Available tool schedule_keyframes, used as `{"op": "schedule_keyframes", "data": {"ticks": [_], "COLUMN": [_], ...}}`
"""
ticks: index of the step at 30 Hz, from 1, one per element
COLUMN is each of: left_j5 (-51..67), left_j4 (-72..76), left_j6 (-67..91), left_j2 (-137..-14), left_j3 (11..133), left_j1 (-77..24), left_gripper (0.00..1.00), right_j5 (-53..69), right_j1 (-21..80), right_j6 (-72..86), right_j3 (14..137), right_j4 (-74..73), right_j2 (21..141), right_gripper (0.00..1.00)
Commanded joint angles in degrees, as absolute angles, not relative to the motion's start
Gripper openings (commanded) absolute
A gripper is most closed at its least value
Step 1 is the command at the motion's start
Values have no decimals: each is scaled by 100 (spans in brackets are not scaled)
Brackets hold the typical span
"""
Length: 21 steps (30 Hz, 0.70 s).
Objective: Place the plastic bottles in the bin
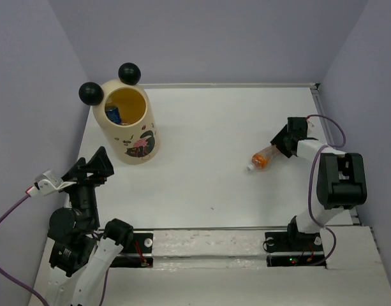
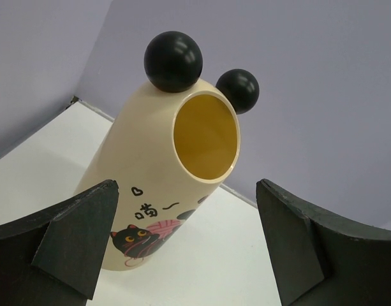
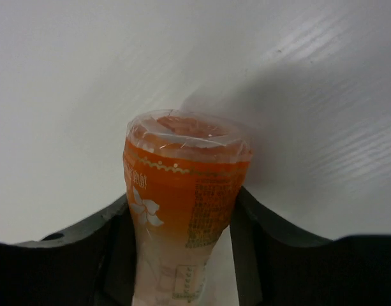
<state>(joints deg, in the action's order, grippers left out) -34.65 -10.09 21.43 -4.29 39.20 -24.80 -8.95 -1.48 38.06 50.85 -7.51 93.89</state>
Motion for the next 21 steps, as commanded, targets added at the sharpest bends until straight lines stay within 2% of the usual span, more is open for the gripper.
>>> {"op": "schedule_keyframes", "data": {"ticks": [1,2,4,8,10,12,13,17,21], "left_j5": [-3472,-3446,-3402,-3331,-3331,-3340,-3340,-3305,-3340], "left_j4": [-800,-782,-756,-694,-685,-677,-685,-703,-721], "left_j6": [2092,2083,2083,2057,2048,2048,2039,2065,2065], "left_j2": [-422,-431,-492,-633,-720,-773,-800,-817,-765], "left_j3": [3902,3894,3894,3893,3893,3902,3894,3902,3920], "left_j1": [-2505,-2514,-2514,-2505,-2514,-2496,-2487,-2356,-2312], "left_gripper": [99,99,99,99,99,99,99,99,99], "right_j5": [-448,-379,-395,-1052,-1587,-1888,-1994,-1960,-1425], "right_j1": [-176,-176,-1,1104,2550,2906,3518,4814,5712], "right_j6": [4122,4035,3912,3289,2772,2270,1998,65,-1667], "right_j3": [4844,4634,4553,4798,5428,5588,5903,6941,8513], "right_j4": [455,770,835,809,1088,1571,1895,3896,4868], "right_j2": [9019,8652,8220,7104,6735,6671,6706,7512,9503], "right_gripper": [45,37,31,23,23,23,23,23,25]}}
